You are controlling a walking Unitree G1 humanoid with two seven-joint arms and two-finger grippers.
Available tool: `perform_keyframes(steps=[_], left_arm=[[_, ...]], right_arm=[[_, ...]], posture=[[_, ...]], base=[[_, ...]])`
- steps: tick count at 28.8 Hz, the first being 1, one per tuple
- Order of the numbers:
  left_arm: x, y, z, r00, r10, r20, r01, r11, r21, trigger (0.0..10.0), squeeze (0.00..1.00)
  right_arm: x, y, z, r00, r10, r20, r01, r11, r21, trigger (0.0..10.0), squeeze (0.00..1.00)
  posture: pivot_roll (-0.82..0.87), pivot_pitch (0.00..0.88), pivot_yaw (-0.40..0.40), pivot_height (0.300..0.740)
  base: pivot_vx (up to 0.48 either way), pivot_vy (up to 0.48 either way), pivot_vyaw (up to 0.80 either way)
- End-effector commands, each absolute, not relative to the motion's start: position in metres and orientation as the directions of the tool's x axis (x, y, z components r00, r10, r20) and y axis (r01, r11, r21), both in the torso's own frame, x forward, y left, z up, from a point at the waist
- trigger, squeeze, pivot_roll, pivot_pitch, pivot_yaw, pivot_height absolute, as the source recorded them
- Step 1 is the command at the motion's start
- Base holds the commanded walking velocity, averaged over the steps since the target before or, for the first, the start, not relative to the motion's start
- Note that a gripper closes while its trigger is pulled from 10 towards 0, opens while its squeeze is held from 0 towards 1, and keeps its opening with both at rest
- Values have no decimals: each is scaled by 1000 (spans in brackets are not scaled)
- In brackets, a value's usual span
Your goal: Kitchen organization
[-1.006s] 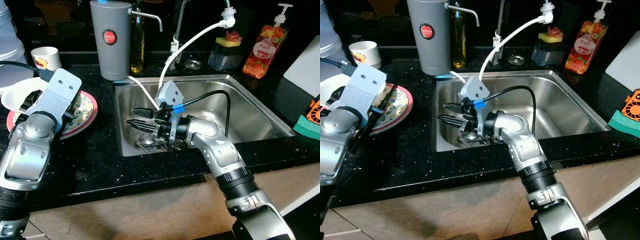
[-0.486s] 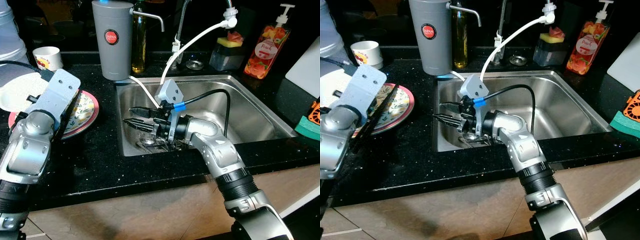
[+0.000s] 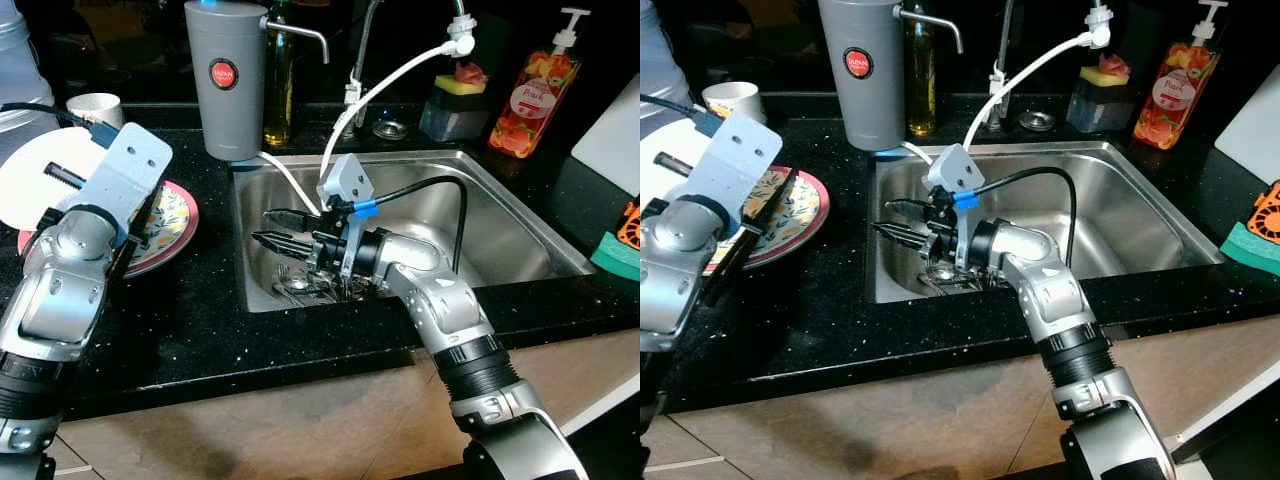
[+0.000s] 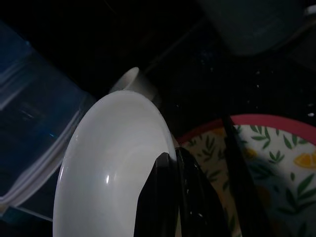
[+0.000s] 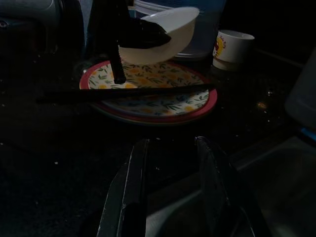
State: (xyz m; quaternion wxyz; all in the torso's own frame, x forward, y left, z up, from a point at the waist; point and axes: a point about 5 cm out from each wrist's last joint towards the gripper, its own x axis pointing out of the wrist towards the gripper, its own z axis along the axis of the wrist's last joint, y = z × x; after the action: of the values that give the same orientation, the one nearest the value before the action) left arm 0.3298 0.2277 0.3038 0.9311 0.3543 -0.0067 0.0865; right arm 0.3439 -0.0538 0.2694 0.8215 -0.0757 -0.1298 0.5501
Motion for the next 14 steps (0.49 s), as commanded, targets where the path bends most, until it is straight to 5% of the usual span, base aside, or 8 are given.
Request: perform_keyframes(steps=[1,5,6,14], left_arm=[[327,224,317,983,128,133,-184,688,702,0,0],[326,209,334,965,28,260,-213,664,717,0,0],[325,181,342,933,-167,319,-94,742,664,0,0],[321,137,330,861,-444,247,176,717,675,0,0]], right_arm=[[344,-56,273,367,918,152,-884,395,-251,10000,0],[347,-59,279,396,896,199,-872,435,-224,10000,0],[355,-65,283,481,847,227,-825,525,-209,10000,0],[365,-76,285,579,780,236,-752,623,-216,10000,0]], posture=[[-10,111,-56,740],[-7,108,-56,740],[-7,105,-55,740],[-10,96,-46,740]], base=[[0,0,0],[0,0,0],[0,0,0],[0,0,0]])
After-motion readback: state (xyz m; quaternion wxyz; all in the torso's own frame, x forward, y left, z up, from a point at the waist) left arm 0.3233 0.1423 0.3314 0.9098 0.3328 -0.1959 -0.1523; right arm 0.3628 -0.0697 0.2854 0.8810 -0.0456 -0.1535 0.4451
